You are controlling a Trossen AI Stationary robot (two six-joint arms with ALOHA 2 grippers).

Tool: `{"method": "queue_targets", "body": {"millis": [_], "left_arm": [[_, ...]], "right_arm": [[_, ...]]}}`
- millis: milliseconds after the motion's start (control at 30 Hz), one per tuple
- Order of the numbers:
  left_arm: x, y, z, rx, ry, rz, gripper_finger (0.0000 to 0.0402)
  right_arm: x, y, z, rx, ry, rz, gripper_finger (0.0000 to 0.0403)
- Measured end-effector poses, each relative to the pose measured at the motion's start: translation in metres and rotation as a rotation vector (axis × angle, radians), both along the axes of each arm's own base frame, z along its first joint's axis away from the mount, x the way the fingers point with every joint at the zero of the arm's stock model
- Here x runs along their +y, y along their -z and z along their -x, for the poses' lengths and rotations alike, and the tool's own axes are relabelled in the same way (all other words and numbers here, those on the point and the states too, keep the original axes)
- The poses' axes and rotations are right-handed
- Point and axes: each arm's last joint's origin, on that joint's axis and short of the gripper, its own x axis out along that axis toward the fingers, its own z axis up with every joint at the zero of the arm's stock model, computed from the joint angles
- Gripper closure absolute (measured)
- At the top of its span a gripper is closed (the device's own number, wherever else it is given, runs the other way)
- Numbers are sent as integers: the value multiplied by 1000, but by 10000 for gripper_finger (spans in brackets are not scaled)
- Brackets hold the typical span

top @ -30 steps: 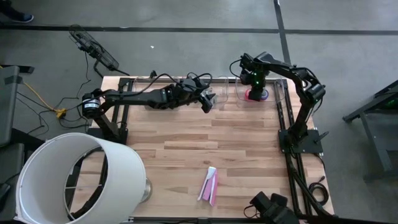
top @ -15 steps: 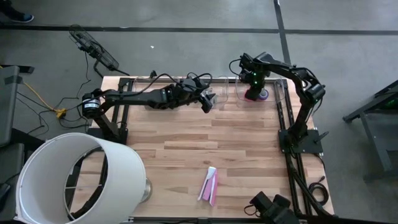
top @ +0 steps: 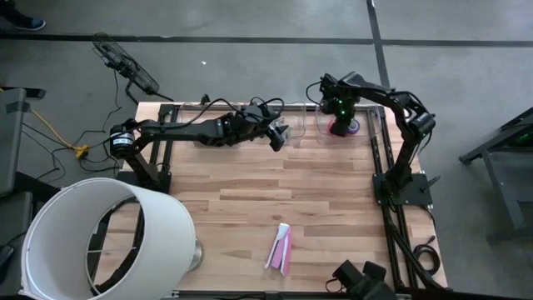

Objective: Pick and place Stapler, Stapler remover, tape
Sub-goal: Put the green tape into the right transparent bin, then put the pink stapler into the left transparent bin

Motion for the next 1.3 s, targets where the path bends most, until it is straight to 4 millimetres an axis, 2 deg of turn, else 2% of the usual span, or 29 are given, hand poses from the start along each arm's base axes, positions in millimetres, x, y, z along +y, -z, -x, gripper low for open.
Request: {"method": "queue_targets", "body": {"millis": [233, 767, 1033, 1300], "left_arm": [[0, 0, 0, 0, 0, 0, 167], [0, 0, 0, 0, 0, 0, 167], [0, 0, 0, 0, 0, 0, 167], [0, 0, 0, 0, 0, 0, 167]], "right_arm": [[9, 20, 5, 56, -9, -15, 367], [11, 21, -1, 34, -79, -5, 367], [13, 21, 1, 50, -79, -23, 287], [15, 15, 2, 52, -56, -6, 254]]}}
